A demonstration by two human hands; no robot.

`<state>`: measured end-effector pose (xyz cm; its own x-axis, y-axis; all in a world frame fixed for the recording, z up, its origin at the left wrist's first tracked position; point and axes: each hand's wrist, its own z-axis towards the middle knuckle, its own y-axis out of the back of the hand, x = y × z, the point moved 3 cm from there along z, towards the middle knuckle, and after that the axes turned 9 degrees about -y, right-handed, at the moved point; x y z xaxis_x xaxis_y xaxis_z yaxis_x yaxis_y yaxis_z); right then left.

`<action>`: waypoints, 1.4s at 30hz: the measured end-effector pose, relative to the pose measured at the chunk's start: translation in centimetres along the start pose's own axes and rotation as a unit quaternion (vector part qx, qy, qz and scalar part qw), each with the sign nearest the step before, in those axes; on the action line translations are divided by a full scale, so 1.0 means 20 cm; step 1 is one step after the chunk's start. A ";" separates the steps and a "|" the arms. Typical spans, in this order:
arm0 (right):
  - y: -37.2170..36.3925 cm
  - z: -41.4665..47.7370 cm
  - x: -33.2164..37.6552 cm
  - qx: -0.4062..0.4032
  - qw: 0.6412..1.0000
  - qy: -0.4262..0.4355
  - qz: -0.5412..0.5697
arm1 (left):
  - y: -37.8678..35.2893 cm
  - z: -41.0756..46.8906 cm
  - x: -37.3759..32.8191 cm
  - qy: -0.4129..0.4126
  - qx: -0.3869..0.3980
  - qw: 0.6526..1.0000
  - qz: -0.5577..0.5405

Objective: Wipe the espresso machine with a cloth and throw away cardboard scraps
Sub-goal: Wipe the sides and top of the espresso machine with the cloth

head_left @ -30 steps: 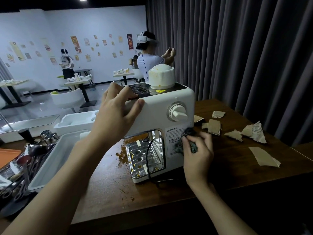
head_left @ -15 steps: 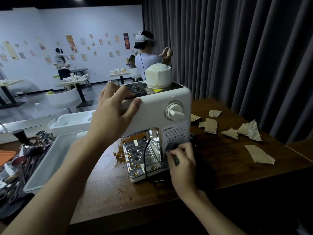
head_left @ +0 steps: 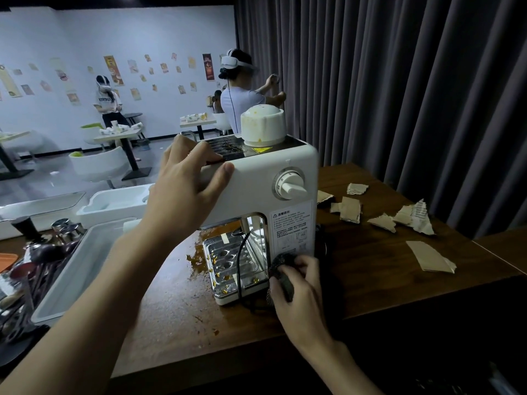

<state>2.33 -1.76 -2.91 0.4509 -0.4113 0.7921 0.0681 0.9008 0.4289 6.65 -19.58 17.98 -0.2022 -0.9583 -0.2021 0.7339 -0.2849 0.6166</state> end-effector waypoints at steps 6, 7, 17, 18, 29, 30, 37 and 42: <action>0.07 0.01 -0.03 0.017 0.991 -0.015 -0.135 | 0.00 0.00 0.00 -0.001 -0.001 1.000 0.000; 0.09 0.03 -0.05 0.028 0.994 -0.049 -0.094 | 0.01 0.00 0.00 -0.001 0.000 1.000 0.001; 0.20 0.13 -0.04 0.066 0.982 -0.177 -0.024 | 0.00 0.00 0.00 -0.003 -0.006 1.000 -0.009; 0.20 0.13 -0.03 0.080 0.980 -0.177 -0.030 | 0.00 0.00 0.00 -0.003 -0.006 1.000 -0.008; 0.20 0.14 0.01 -0.006 0.976 -0.197 -0.090 | 0.00 0.00 -0.01 -0.003 -0.003 1.000 -0.003; 0.18 0.13 0.03 0.012 0.977 -0.187 -0.105 | 0.00 0.00 -0.01 -0.003 -0.002 1.000 -0.002; 0.24 0.17 0.08 -0.037 0.983 -0.157 -0.092 | 0.01 0.00 -0.01 0.003 0.002 1.000 0.001; 0.08 0.06 0.10 0.054 0.972 -0.205 -0.099 | 0.01 0.00 -0.01 0.007 -0.001 1.000 0.001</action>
<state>2.28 -1.38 -0.20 0.0448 -0.6170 0.7857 0.0132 0.7868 0.6171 6.87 -19.33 18.08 -0.1924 -0.9581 -0.2120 0.7358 -0.2838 0.6149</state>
